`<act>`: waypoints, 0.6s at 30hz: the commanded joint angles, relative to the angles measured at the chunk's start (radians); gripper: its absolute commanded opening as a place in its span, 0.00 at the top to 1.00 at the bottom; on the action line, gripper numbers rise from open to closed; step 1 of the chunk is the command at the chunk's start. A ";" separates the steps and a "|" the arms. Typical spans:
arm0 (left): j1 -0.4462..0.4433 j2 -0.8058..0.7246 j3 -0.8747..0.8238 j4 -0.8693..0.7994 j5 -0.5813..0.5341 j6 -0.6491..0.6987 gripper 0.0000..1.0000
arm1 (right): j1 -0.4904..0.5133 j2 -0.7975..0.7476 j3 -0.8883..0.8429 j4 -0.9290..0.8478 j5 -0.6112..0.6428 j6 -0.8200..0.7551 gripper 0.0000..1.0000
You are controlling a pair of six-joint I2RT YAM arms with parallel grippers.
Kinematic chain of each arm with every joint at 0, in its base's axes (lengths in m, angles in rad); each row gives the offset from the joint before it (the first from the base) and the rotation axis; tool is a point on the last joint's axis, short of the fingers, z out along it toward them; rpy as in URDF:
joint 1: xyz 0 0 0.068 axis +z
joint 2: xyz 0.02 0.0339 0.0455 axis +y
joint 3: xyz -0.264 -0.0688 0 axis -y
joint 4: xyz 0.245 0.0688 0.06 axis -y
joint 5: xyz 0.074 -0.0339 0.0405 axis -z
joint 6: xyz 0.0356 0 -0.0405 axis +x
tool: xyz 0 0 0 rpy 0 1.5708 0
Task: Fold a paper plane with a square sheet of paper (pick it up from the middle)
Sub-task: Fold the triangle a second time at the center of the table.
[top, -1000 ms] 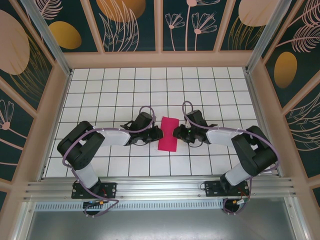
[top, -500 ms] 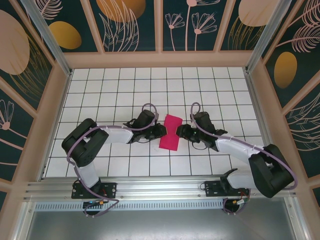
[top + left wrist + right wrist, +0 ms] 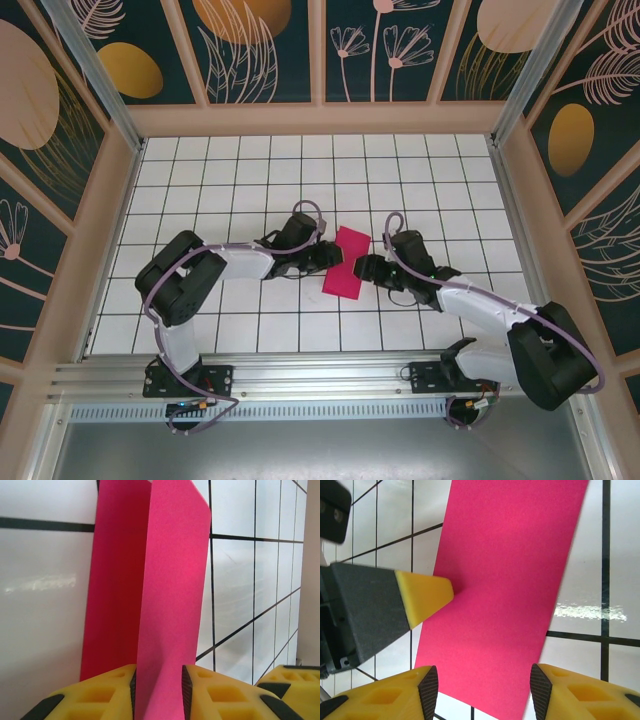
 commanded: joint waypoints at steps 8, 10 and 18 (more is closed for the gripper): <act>-0.001 0.011 0.045 -0.007 0.038 0.037 0.94 | 0.056 -0.086 -0.068 0.031 0.116 -0.085 0.46; 0.000 -0.003 0.045 -0.008 0.020 0.025 1.00 | 0.072 -0.095 -0.067 0.031 0.152 -0.109 0.46; 0.000 -0.091 -0.033 -0.041 -0.107 -0.016 1.00 | 0.176 -0.139 -0.077 0.094 0.255 -0.234 0.46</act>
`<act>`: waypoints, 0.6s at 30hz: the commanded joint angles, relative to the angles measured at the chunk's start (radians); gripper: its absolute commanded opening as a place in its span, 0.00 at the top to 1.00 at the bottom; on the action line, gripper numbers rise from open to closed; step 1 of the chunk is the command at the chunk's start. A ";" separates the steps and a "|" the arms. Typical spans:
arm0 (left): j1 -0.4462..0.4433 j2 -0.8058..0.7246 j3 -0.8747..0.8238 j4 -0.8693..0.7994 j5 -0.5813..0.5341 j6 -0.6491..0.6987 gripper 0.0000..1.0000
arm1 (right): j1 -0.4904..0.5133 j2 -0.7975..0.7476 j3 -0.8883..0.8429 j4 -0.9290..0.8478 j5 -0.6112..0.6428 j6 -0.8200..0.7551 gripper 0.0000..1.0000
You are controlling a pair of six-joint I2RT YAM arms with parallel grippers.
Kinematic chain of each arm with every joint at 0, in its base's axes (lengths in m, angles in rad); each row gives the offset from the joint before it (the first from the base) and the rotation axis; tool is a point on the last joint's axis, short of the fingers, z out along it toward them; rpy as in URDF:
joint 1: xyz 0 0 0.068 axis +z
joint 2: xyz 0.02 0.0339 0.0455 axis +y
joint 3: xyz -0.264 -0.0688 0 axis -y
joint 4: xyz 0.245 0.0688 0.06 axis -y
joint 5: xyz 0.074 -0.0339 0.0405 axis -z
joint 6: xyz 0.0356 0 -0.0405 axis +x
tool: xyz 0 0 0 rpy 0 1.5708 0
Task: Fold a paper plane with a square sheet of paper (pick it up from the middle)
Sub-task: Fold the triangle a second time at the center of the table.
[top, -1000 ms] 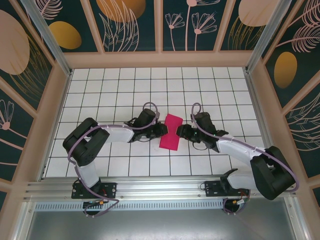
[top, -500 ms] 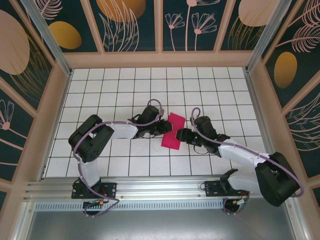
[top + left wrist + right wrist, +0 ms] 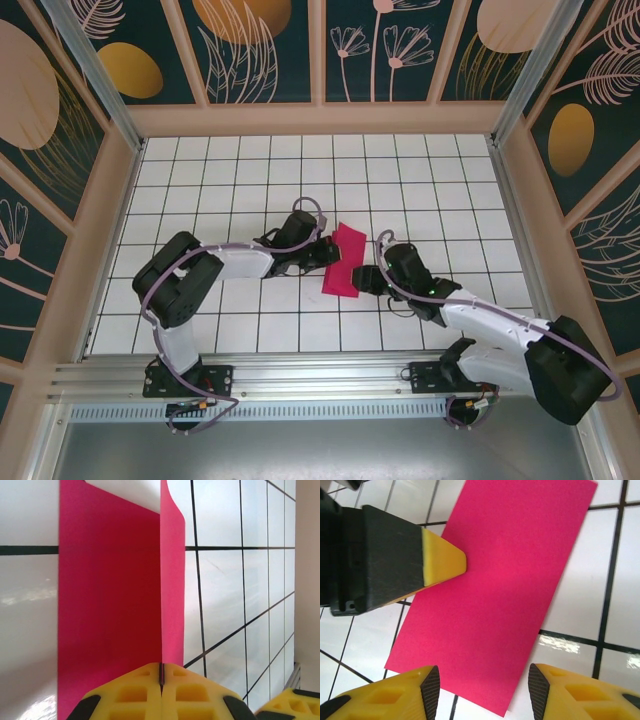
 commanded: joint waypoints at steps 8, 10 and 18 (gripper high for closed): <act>-0.001 -0.145 -0.102 -0.065 -0.149 -0.054 1.00 | 0.187 0.002 -0.031 0.195 0.170 -0.215 0.45; 0.000 -0.147 -0.103 -0.073 -0.146 -0.053 1.00 | 0.250 0.030 -0.020 0.218 0.214 -0.284 0.45; 0.000 -0.133 -0.079 -0.068 -0.130 -0.057 1.00 | 0.430 0.235 0.069 0.256 0.378 -0.425 0.43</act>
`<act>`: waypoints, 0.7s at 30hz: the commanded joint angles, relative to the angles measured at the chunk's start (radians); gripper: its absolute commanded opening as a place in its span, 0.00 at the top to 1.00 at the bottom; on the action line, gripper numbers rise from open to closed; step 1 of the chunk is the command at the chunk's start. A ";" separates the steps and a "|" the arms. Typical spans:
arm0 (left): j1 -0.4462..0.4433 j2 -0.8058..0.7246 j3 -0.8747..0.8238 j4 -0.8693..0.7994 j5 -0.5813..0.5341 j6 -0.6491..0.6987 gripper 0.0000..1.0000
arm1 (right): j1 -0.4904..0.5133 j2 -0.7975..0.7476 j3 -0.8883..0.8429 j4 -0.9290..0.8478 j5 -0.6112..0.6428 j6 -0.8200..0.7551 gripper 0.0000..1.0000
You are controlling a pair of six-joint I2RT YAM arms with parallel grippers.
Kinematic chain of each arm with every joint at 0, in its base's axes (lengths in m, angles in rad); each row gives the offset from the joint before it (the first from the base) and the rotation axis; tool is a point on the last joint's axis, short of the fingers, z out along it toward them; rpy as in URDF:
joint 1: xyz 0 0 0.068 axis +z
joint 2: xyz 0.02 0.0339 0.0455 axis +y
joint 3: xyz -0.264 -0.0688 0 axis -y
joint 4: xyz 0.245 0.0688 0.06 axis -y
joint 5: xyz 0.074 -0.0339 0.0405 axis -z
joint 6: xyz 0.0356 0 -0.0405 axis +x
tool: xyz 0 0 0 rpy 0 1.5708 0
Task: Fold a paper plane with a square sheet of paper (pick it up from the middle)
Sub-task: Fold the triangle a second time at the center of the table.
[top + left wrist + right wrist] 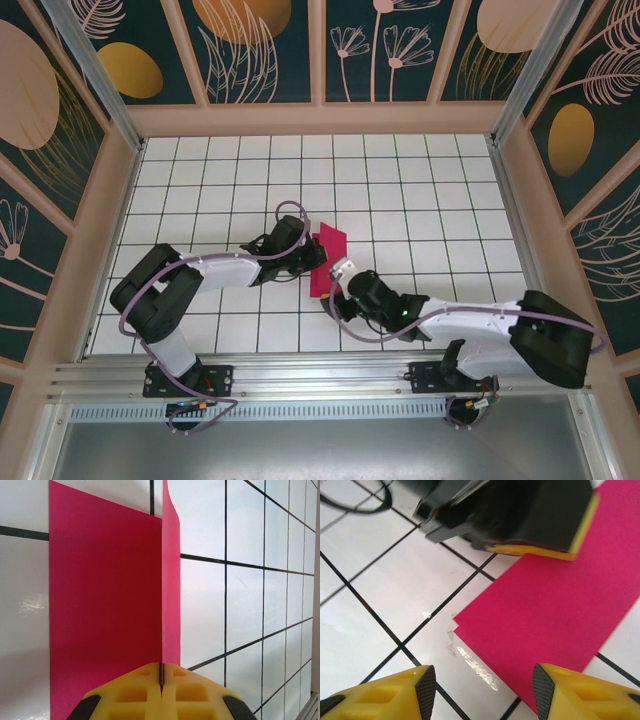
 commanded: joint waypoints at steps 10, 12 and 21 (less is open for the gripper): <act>0.000 0.000 0.019 -0.014 0.019 0.000 1.00 | 0.080 0.225 0.142 0.048 0.284 -0.087 0.45; -0.001 -0.002 0.014 -0.018 0.018 -0.001 1.00 | 0.080 0.237 0.150 0.053 0.304 -0.097 0.48; 0.000 0.003 0.017 -0.021 0.016 0.003 1.00 | 0.080 0.230 0.151 0.054 0.299 -0.097 0.71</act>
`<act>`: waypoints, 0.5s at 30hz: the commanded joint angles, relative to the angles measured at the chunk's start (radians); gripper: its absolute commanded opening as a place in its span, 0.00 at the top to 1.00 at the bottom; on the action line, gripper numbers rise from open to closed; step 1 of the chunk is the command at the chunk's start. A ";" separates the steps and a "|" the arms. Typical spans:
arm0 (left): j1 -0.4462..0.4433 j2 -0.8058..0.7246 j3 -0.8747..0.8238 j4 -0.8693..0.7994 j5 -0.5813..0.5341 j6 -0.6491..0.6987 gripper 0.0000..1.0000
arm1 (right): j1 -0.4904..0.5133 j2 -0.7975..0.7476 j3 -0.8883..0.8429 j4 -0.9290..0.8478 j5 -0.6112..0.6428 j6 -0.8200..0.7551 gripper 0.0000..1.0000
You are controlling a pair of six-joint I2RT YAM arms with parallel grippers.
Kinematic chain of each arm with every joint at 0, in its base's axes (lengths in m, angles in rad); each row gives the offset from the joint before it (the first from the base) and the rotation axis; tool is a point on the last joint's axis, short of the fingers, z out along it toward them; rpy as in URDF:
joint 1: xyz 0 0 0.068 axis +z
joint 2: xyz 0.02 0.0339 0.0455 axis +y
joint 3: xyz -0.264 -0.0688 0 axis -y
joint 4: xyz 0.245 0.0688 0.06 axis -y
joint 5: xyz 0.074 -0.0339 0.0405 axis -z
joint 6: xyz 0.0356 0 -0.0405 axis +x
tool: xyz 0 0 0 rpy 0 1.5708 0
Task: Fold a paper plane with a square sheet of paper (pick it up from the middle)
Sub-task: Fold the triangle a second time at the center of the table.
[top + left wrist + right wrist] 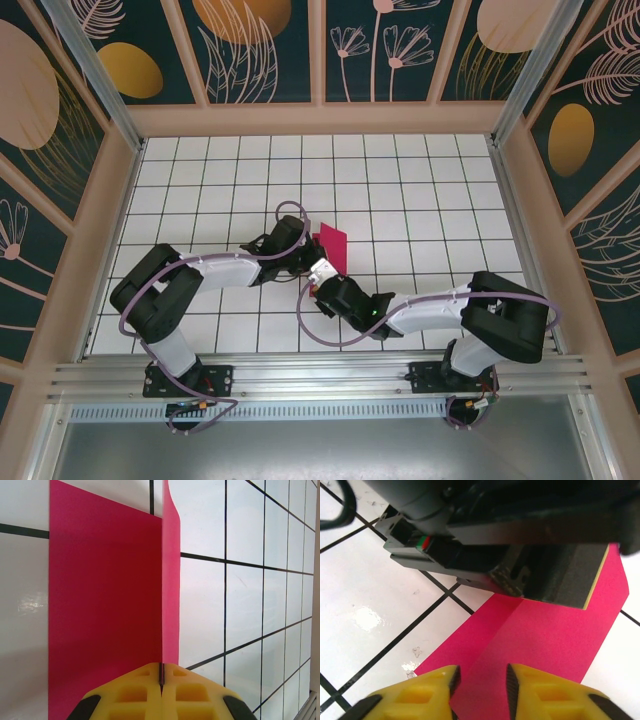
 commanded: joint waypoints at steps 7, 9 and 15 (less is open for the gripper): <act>0.000 -0.003 0.017 -0.032 0.000 0.011 0.99 | 0.002 -0.017 0.014 0.003 0.032 0.041 0.96; 0.000 -0.028 0.005 -0.030 -0.024 0.024 0.93 | -0.014 -0.027 0.011 0.002 -0.003 0.076 1.00; 0.000 -0.161 -0.030 -0.139 -0.223 0.025 0.68 | -0.059 -0.068 -0.001 0.011 -0.135 0.167 1.00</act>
